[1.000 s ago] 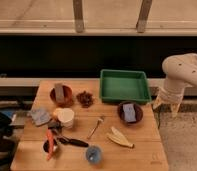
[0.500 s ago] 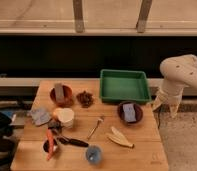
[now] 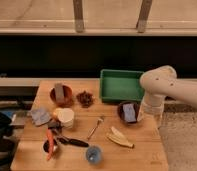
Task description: Place banana in table surface
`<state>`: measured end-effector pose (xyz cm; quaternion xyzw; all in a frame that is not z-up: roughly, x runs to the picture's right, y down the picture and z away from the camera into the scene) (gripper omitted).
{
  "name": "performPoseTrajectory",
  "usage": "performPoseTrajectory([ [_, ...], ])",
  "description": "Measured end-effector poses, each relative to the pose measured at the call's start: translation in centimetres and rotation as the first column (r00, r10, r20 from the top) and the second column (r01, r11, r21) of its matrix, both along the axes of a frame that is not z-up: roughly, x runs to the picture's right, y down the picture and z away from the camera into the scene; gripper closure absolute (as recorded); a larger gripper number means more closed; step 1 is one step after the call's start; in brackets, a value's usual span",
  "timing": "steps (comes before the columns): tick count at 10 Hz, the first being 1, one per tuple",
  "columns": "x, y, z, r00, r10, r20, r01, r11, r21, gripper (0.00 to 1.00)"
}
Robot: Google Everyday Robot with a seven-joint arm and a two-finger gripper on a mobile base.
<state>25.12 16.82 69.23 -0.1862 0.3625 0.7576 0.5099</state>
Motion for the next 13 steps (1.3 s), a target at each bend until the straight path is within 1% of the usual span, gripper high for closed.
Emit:
performPoseTrajectory([
  [1, -1.9, 1.3, -0.4, 0.999, -0.02, 0.041, 0.02, 0.9997, -0.016, 0.38],
  [2, -2.9, 1.9, -0.7, 0.997, -0.035, 0.066, 0.036, 0.9991, -0.022, 0.38],
  [3, -4.9, 2.9, -1.5, 0.988, -0.083, 0.131, 0.087, 0.996, -0.022, 0.38],
  [4, -6.7, 3.4, -2.4, 0.97, -0.137, 0.201, 0.142, 0.9897, -0.012, 0.38],
  [5, -8.8, 4.0, -3.3, 0.928, -0.22, 0.3, 0.228, 0.9736, 0.008, 0.38],
  [6, -10.1, 4.4, -4.3, 0.885, -0.284, 0.369, 0.291, 0.9559, 0.038, 0.38],
  [7, -10.7, 5.0, -5.2, 0.842, -0.34, 0.418, 0.347, 0.9357, 0.062, 0.38],
  [8, -11.3, 5.3, -5.7, 0.811, -0.375, 0.449, 0.38, 0.9213, 0.082, 0.38],
  [9, -11.8, 5.4, -5.9, 0.792, -0.393, 0.467, 0.397, 0.9128, 0.095, 0.38],
  [10, -11.8, 5.4, -5.9, 0.791, -0.394, 0.468, 0.398, 0.9126, 0.095, 0.38],
  [11, -11.8, 5.5, -5.8, 0.793, -0.39, 0.468, 0.397, 0.9136, 0.088, 0.38],
  [12, -12.2, 5.7, -5.3, 0.783, -0.395, 0.48, 0.406, 0.9098, 0.085, 0.38],
  [13, -12.9, 6.0, -4.4, 0.766, -0.406, 0.499, 0.424, 0.9018, 0.083, 0.38],
])
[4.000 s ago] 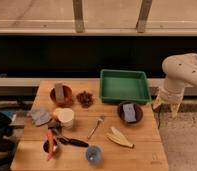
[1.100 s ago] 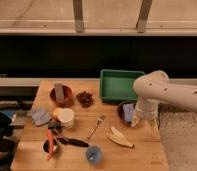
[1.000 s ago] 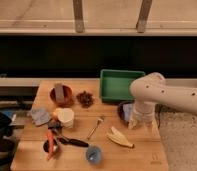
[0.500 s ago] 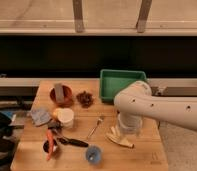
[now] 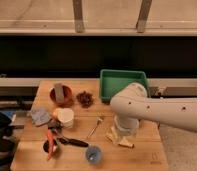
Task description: Place banana in table surface
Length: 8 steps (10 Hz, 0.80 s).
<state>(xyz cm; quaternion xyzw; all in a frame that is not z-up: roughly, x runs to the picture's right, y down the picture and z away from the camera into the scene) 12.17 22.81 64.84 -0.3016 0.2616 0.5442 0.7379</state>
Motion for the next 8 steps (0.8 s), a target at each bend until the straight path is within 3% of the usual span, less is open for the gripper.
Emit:
performPoseTrajectory([
  [2, -2.4, 1.0, 3.0, 0.999, -0.034, 0.036, 0.035, 0.9989, -0.032, 0.38],
  [5, -3.7, 2.9, 6.8, 0.996, -0.062, 0.057, 0.066, 0.9944, -0.083, 0.38],
  [8, -2.6, 3.3, 8.7, 0.996, -0.073, 0.044, 0.077, 0.9922, -0.099, 0.38],
])
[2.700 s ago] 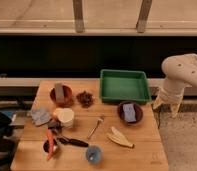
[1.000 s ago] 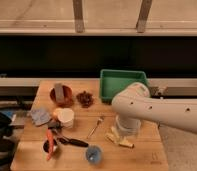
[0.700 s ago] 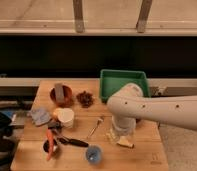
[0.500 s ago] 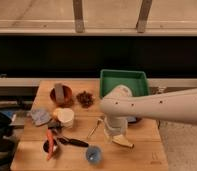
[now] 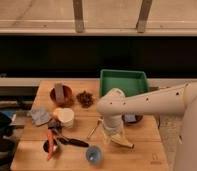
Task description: Place banana in table surface
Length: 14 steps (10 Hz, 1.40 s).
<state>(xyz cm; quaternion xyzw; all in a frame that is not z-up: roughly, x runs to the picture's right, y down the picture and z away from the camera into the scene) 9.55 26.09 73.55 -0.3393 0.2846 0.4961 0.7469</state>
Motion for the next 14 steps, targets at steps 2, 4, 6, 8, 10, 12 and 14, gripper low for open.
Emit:
performPoseTrajectory([
  [2, 0.8, 0.4, 1.1, 1.0, 0.005, -0.006, -0.005, 1.0, -0.008, 0.38],
  [4, 2.1, 0.8, 2.5, 1.0, 0.022, -0.02, -0.022, 0.9996, -0.02, 0.38],
  [6, 3.3, 0.7, 3.1, 0.999, 0.029, -0.043, -0.029, 0.9994, -0.016, 0.43],
  [8, 3.5, 0.1, 2.8, 0.998, 0.028, -0.06, -0.027, 0.9995, 0.018, 0.64],
  [10, 3.7, 0.0, 2.7, 0.997, 0.035, -0.064, -0.033, 0.9989, 0.033, 0.83],
  [12, 3.8, 0.2, 2.6, 0.997, 0.049, -0.061, -0.046, 0.9982, 0.039, 0.98],
  [14, 3.7, 0.1, 2.2, 0.997, 0.058, -0.055, -0.055, 0.9972, 0.052, 1.0],
])
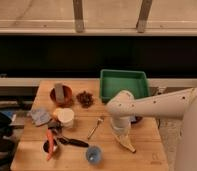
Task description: Place banana in table surface
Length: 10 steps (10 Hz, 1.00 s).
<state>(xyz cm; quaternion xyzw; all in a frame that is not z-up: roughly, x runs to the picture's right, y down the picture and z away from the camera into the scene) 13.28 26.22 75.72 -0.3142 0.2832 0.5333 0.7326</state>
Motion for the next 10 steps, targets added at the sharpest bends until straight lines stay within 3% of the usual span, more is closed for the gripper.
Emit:
performPoseTrajectory([
  [5, -0.7, -2.5, -2.7, 1.0, 0.002, 0.017, -0.003, 0.9966, 0.082, 1.0],
  [7, -1.1, -5.0, -5.0, 1.0, 0.0, 0.027, -0.004, 0.9886, 0.15, 1.0],
  [10, -2.1, -9.4, -8.6, 0.999, -0.019, 0.039, 0.008, 0.9637, 0.267, 1.0],
])
